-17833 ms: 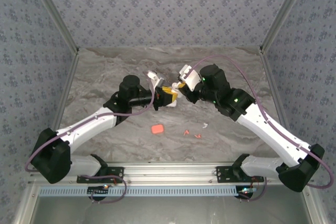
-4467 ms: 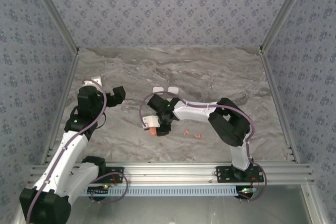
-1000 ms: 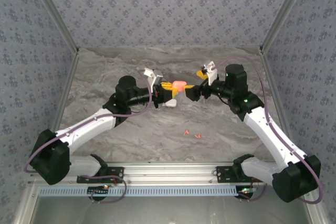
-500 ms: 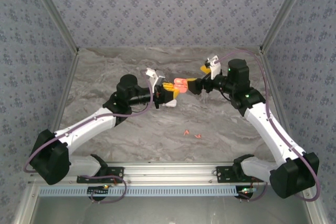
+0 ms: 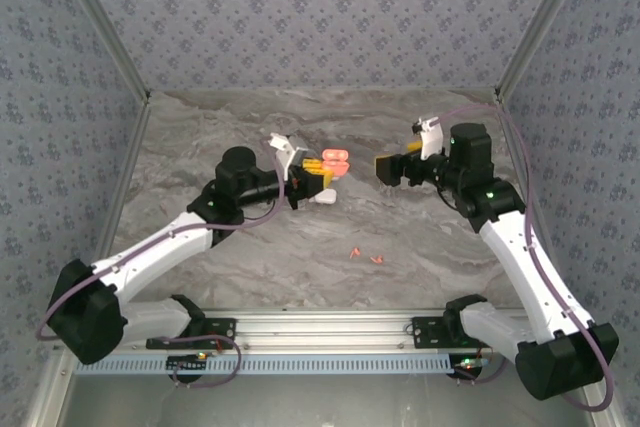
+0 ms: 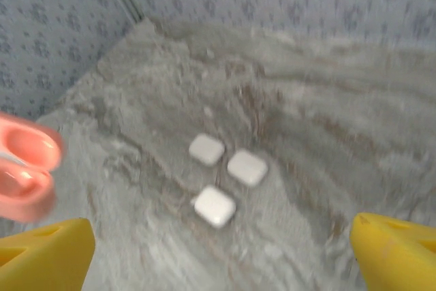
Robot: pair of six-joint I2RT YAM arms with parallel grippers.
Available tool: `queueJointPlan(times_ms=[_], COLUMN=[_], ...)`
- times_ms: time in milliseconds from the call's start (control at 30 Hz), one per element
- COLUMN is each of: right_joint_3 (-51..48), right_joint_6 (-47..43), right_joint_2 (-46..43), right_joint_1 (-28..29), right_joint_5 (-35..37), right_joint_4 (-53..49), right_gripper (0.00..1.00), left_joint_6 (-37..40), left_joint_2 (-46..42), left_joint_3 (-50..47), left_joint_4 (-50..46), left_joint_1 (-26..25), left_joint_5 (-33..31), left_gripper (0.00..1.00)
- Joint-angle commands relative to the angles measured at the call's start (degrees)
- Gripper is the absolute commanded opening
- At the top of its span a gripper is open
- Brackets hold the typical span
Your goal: Insert the wireless bluetooth earbuds into the charging case
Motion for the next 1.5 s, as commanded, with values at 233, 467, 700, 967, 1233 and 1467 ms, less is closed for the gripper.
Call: queueJointPlan(times_ms=[233, 467, 700, 967, 1233, 1467], right_joint_3=[-12.6, -16.6, -16.4, -15.1, -13.8, -13.0], right_joint_6=[7.4, 11.3, 11.6, 11.2, 10.9, 10.2], right_joint_2=[6.8, 15.7, 23.7, 28.7, 31.5, 31.5], right_joint_1=[11.5, 18.2, 20.7, 21.5, 22.1, 23.6], right_joint_5=[3.2, 5.7, 5.4, 5.3, 3.6, 3.5], right_joint_4=[-8.0, -2.4, 1.9, 2.6, 2.1, 0.8], right_gripper=[0.72, 0.62, 0.58, 0.50, 0.39, 0.36], left_joint_6=[3.1, 3.9, 4.2, 4.1, 4.1, 4.3], left_joint_2=[-10.4, -13.9, -13.7, -13.4, -13.3, -13.1], left_joint_3=[-4.4, -6.0, -5.9, -5.8, -5.8, -5.7], left_joint_4=[-9.0, -11.2, -11.4, -11.5, -11.6, -11.7], left_joint_1=[-0.3, -0.3, -0.3, -0.3, -0.3, -0.3], left_joint_5=[-7.0, -9.6, -10.3, -10.3, -10.4, -10.5], left_gripper=[0.00, 0.00, 0.00, 0.00, 0.00, 0.00])
